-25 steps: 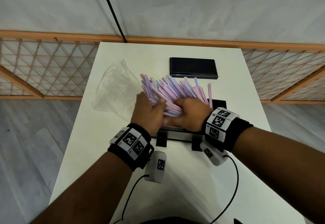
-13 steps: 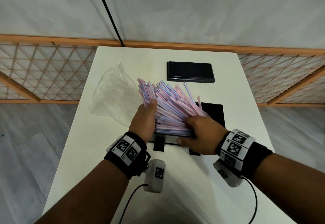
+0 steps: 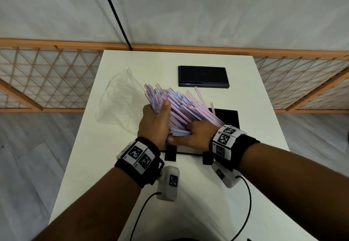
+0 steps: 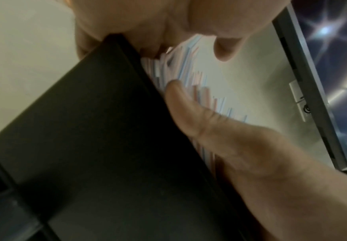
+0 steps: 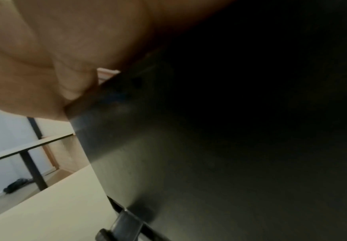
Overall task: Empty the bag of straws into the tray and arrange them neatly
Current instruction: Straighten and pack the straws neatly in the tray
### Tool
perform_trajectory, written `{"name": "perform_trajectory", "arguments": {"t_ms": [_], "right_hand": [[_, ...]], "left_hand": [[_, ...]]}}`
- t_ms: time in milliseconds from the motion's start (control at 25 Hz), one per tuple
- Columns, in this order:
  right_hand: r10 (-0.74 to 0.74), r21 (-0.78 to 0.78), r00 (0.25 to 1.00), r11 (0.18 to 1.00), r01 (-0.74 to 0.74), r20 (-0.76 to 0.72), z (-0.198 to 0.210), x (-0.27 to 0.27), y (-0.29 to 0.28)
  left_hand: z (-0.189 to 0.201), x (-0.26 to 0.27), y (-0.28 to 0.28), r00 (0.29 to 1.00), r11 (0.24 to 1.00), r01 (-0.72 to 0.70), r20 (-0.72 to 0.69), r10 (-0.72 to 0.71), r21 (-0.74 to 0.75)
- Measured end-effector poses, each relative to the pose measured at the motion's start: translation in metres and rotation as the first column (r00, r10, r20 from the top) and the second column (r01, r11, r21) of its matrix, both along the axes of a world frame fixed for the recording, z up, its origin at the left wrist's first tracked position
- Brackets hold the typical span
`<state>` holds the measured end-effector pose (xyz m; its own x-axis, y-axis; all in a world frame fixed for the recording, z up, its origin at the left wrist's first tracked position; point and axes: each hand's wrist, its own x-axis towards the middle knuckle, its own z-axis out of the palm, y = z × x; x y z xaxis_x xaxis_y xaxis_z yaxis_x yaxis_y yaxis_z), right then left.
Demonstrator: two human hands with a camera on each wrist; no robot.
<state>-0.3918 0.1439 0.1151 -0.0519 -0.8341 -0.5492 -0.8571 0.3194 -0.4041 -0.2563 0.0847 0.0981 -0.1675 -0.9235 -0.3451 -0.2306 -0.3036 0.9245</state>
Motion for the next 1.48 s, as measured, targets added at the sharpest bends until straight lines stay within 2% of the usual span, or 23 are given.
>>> {"name": "perform_trajectory", "arguments": {"t_ms": [200,400,480,600,760,920,1000,1120,1240,1360,1480], "right_hand": [[0.028,0.058,0.999,0.998,-0.029,0.021,-0.012,0.002,-0.006],[0.047,-0.032,0.996,0.998,-0.045,0.079,-0.006,0.001,-0.004],[0.076,-0.105,0.997,0.992,-0.075,0.011,-0.004,0.001,-0.003],[0.104,-0.088,0.983,0.989,-0.118,-0.151,-0.008,0.001,0.002],[0.037,-0.21,0.989,0.975,-0.067,-0.143,-0.012,0.0,0.007],[0.044,-0.188,0.988,0.979,-0.073,-0.151,-0.011,-0.004,0.018],[0.035,-0.265,0.986,0.961,-0.078,-0.163,0.002,-0.011,0.025],[-0.084,-0.359,0.981,0.933,0.015,-0.177,0.021,-0.031,0.037],[-0.252,-0.261,0.945,0.946,0.194,-0.209,0.019,-0.054,0.038],[-0.24,-0.153,0.944,0.966,0.209,-0.225,-0.001,-0.055,0.028],[-0.256,-0.158,0.955,0.96,0.232,-0.153,-0.018,-0.038,0.017]], "left_hand": [[-0.005,0.0,-0.006,0.997,0.996,-0.076,-0.004,0.076,-0.047],[-0.006,-0.001,-0.018,0.987,0.987,-0.154,-0.043,0.152,-0.044],[-0.002,0.001,-0.016,0.986,0.986,-0.163,-0.024,0.162,-0.046],[-0.012,0.004,-0.009,0.995,0.995,-0.092,0.043,0.093,-0.022],[-0.024,0.006,-0.005,1.0,1.0,-0.011,0.019,0.01,0.01],[-0.02,0.007,-0.006,0.992,0.993,-0.119,-0.041,0.119,0.003],[-0.017,0.007,-0.009,0.983,0.989,-0.147,-0.108,0.15,0.033],[-0.012,0.005,-0.01,0.97,0.985,-0.157,-0.176,0.168,0.076],[-0.002,0.0,-0.016,0.966,0.984,-0.159,-0.192,0.171,0.077],[0.004,-0.005,-0.03,0.958,0.978,-0.181,-0.207,0.2,0.108],[0.008,-0.008,-0.036,0.952,0.98,-0.154,-0.248,0.181,0.125]]}}
